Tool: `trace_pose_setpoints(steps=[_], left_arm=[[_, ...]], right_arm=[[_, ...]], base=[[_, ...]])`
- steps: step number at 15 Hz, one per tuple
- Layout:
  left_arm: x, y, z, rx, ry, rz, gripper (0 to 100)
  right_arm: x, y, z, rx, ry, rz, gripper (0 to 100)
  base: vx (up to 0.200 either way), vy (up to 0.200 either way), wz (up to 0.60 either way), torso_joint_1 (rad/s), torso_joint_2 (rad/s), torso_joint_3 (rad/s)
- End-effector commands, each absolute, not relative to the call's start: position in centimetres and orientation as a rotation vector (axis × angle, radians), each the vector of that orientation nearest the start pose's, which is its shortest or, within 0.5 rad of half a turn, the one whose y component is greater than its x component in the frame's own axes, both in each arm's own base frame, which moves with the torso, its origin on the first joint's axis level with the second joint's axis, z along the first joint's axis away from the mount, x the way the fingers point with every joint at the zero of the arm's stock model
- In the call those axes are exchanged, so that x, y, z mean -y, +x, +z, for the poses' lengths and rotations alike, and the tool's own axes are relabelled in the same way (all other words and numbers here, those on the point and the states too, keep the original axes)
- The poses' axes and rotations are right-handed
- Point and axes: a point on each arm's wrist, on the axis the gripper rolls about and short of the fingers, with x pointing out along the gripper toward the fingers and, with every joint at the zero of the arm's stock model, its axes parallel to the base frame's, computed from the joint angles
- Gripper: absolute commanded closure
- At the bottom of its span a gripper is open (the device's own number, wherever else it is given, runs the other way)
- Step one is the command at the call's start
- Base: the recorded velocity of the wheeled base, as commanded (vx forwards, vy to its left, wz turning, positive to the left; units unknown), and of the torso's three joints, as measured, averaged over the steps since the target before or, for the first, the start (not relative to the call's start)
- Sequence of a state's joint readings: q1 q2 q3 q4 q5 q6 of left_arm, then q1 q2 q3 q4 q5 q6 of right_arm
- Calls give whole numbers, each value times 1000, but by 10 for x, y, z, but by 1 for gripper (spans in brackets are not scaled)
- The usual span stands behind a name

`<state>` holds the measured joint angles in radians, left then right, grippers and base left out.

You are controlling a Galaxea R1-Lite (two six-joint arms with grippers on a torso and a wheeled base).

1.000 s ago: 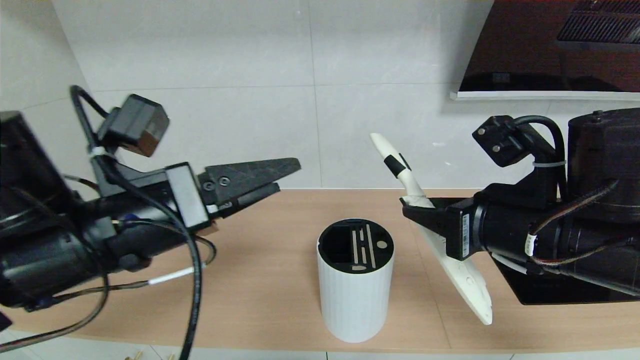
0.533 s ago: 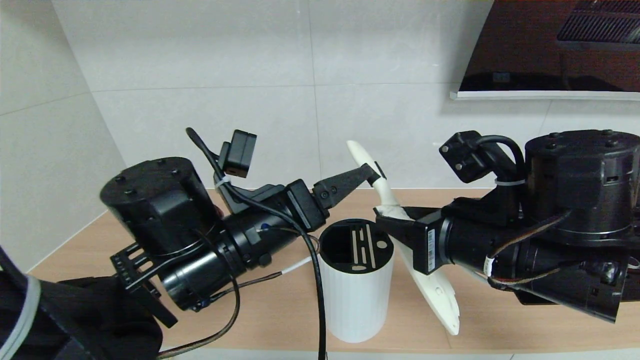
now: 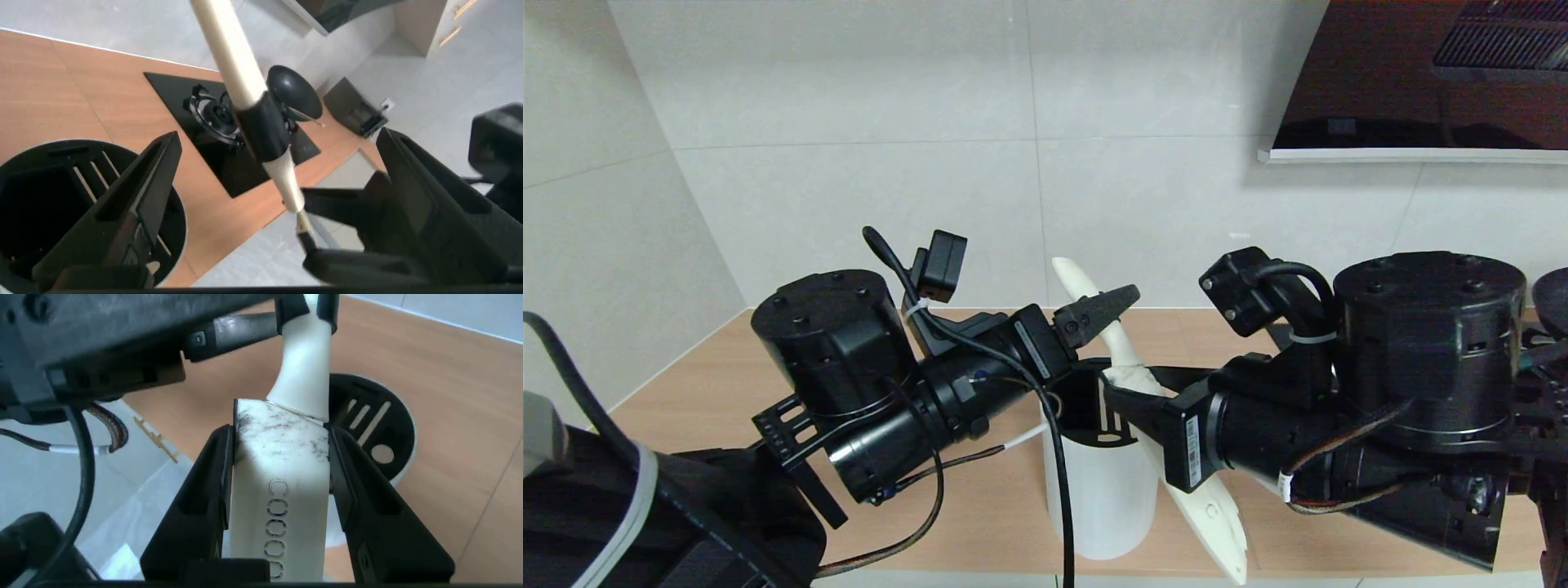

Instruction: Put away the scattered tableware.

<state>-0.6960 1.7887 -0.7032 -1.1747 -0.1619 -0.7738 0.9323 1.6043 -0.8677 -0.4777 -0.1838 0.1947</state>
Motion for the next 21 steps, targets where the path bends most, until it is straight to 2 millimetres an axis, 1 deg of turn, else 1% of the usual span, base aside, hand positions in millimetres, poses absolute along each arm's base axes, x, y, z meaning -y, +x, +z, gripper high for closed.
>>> trace_pose_setpoints(steps=[1,8,9,15,20,21], left_arm=[[205,241,184,-243,-755,-847,0],[207,243,178,-259,-752,-836,0],[207,243,178,-262,-750,-836,100],[208,242,175,-277,-751,-842,100],[207,241,179,-274,-770,-844,100],[206,240,181,-271,-767,-844,100]], right_arm=[[-231,175,209,-304,38,723,100],[-235,167,208,-310,29,752,100],[-235,167,207,-312,26,751,100],[-235,167,209,-298,37,753,100],[-234,167,213,-278,51,750,100],[-234,167,213,-278,51,745,0]], base=[[0,0,0,0,0,0],[0,0,0,0,0,0],[0,0,0,0,0,0],[0,0,0,0,0,0],[0,0,0,0,0,0],[0,0,0,0,0,0]])
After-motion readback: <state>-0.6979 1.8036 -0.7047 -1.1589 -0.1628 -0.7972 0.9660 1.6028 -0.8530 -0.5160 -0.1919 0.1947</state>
